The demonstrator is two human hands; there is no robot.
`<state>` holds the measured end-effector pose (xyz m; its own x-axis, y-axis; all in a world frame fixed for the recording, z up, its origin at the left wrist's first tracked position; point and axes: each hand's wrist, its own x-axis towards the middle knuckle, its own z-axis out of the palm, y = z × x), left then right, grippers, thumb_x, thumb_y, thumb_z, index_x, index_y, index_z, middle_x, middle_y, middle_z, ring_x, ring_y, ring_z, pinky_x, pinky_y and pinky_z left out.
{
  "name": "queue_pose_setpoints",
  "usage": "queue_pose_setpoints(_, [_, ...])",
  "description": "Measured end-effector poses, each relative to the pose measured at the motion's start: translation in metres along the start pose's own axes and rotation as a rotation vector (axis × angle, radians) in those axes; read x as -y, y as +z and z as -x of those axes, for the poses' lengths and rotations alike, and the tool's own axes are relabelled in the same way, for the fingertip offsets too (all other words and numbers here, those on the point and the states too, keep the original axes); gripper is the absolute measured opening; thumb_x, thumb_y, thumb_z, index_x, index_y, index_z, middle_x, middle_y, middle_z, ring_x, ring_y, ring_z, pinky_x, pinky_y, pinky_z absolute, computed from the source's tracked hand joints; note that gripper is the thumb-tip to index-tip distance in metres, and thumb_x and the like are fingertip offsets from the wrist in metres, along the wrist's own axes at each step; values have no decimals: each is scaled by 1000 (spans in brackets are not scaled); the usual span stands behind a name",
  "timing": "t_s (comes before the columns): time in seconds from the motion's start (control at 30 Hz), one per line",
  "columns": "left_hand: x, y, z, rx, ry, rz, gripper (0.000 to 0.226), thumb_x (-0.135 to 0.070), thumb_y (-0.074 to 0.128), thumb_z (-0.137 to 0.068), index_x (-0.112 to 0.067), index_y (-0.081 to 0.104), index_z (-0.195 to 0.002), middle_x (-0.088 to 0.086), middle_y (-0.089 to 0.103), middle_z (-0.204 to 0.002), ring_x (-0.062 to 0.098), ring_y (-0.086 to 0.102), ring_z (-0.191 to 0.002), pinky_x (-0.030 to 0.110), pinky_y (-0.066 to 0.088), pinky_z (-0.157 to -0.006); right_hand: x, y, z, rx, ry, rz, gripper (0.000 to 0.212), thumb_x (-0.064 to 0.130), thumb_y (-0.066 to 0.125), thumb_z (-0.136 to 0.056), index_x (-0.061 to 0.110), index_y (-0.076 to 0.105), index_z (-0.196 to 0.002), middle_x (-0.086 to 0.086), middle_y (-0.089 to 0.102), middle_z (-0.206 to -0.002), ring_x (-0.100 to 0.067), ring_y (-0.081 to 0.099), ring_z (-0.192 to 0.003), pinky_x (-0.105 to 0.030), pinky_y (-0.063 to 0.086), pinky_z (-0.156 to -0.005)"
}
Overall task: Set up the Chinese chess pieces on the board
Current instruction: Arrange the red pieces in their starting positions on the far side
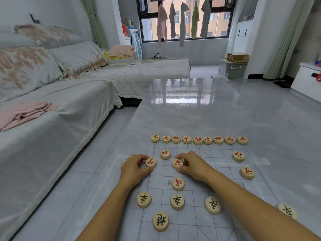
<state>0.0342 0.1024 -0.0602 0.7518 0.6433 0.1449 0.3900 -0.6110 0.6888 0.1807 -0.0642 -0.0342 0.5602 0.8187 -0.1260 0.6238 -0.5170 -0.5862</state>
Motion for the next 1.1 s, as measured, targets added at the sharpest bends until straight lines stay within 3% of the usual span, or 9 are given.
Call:
queue_pose_setpoints(0.37, [-1, 0, 0, 5, -16, -13, 33, -35, 73, -74, -31, 57, -103, -8, 56, -97, 11, 51, -92, 35, 40, -90, -1, 0, -1, 11, 3, -35, 53, 29, 62, -85, 23, 43, -134, 0, 42, -104, -14, 46, -91, -22, 39, -81])
queue_pose_setpoints(0.5, [-2, -4, 1, -4, -97, 257, 53, -27, 79, -69, -27, 48, -112, -3, 55, -92, 12, 49, -78, 28, 44, -76, -1, -20, 6, 36, 25, -240, 53, 27, 59, -87, 23, 40, -136, 4, 55, -93, -8, 52, -84, -21, 40, -78])
queue_pose_setpoints(0.63, [-2, -6, 3, -55, -133, 469, 50, -14, 75, -74, -17, 48, -115, 4, 53, -92, 13, 49, -77, 18, 42, -69, -17, -55, 22, -130, 37, -326, 34, 26, 53, -91, 18, 53, -124, 8, 57, -92, -5, 54, -85, -22, 42, -81])
queue_pose_setpoints(0.7, [-3, -7, 4, -69, -128, 503, 46, -12, 73, -75, -16, 49, -114, 5, 53, -93, 12, 50, -78, 16, 40, -68, -32, -68, 36, -143, 74, -297, 27, 24, 55, -91, 17, 58, -117, 7, 59, -97, -8, 55, -89, -21, 43, -79])
queue_pose_setpoints(0.8, [-5, -10, 3, -47, -141, 522, 43, -12, 70, -78, -15, 48, -115, 7, 53, -95, 13, 50, -81, 17, 40, -68, -55, -72, 60, -8, 121, -75, 27, 26, 61, -87, 25, 58, -113, 10, 55, -94, -13, 55, -96, -22, 42, -84])
queue_pose_setpoints(0.9, [-10, -13, 3, -39, -159, 437, 40, -18, 69, -80, -18, 48, -114, 8, 53, -101, 18, 51, -92, 19, 41, -72, -57, -65, 78, 124, 116, 72, 43, 33, 63, -84, 26, 51, -124, 16, 45, -93, -7, 50, -94, -22, 44, -86])
queue_pose_setpoints(1.0, [-28, -9, 10, -30, -74, 246, 33, -19, 68, -81, -18, 52, -110, 2, 52, -100, 15, 51, -92, 19, 40, -74, -49, -55, 88, 114, 84, 89, 51, 37, 65, -81, 28, 47, -128, 15, 43, -98, -5, 50, -93, -20, 44, -82])
queue_pose_setpoints(1.1, [-51, 1, 23, 119, 14, 140, 16, -20, 65, -83, -20, 58, -98, 0, 56, -95, 12, 54, -86, 17, 43, -71, -42, -43, 89, 57, 118, 159, 50, 40, 67, -78, 27, 47, -122, 8, 44, -108, -11, 51, -99, -25, 46, -87])
